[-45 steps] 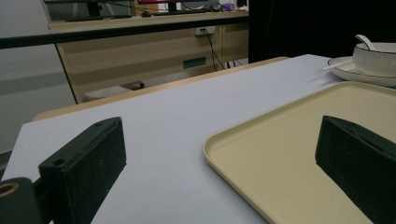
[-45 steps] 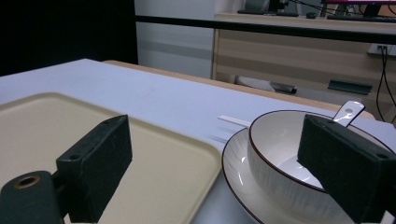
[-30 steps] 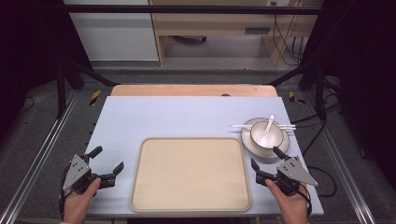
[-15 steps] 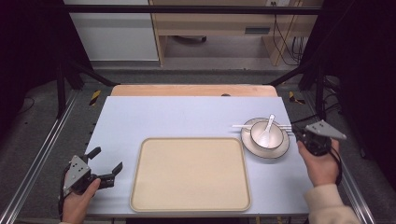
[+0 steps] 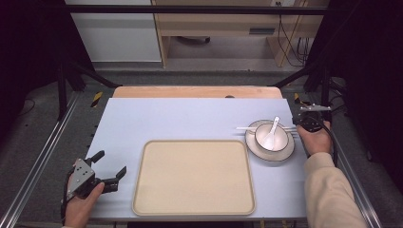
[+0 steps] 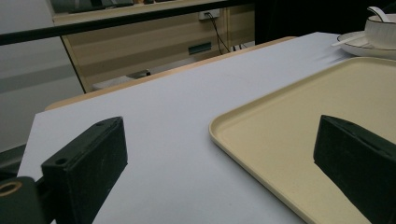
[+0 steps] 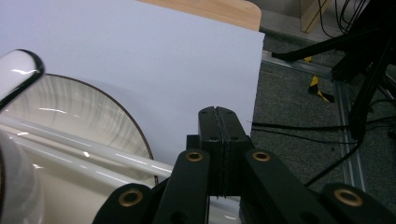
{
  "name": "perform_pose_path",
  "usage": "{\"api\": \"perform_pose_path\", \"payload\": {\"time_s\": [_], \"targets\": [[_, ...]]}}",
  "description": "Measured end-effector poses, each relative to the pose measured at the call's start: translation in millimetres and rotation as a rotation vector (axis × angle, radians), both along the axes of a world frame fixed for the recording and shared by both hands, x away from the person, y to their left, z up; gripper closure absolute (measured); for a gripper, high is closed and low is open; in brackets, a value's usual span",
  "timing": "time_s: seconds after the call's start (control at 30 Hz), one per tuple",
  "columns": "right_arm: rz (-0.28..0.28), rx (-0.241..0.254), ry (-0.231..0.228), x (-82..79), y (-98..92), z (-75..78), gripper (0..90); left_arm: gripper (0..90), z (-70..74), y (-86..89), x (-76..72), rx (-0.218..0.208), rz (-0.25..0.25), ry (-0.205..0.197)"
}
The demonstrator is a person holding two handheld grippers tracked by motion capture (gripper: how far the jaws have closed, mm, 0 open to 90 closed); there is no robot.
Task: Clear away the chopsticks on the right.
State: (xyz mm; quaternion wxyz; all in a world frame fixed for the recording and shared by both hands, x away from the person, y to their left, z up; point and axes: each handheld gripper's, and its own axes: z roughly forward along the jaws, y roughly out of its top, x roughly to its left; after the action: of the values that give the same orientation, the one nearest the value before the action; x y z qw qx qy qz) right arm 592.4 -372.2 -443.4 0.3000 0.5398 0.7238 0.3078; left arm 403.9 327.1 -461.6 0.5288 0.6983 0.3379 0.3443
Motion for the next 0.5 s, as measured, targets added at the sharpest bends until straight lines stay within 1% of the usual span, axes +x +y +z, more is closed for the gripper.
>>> {"api": "perform_pose_path", "payload": {"time_s": [0.13, 0.2, 0.23, 0.27, 0.33, 0.5], "targets": [[0.004, -0.014, 0.051, 5.5, 0.0, -4.6, 90.0, 2.6, -0.4, -1.1, 0.3, 0.006, -0.008, 0.005], [0.024, -0.043, 0.079, 5.3, 0.5, -7.8, 90.0, 2.6, -0.2, -1.1, 0.0, 0.007, -0.007, 0.004], [0.025, -0.043, 0.092, 4.5, 0.3, -8.9, 90.0, 2.6, 0.0, -1.0, -0.2, 0.006, -0.006, 0.004], [0.027, -0.045, 0.096, 3.7, 0.0, -9.6, 90.0, 2.7, 0.1, -0.9, -0.3, 0.004, -0.006, 0.003], [0.031, -0.048, 0.112, -0.4, -1.2, -9.4, 90.0, 2.7, 0.1, -0.7, -0.4, 0.003, -0.006, 0.004], [0.05, -0.053, 0.148, -19.0, -1.5, -7.2, 90.0, 2.7, -0.6, -1.6, 0.3, 0.006, -0.01, 0.009]]}}
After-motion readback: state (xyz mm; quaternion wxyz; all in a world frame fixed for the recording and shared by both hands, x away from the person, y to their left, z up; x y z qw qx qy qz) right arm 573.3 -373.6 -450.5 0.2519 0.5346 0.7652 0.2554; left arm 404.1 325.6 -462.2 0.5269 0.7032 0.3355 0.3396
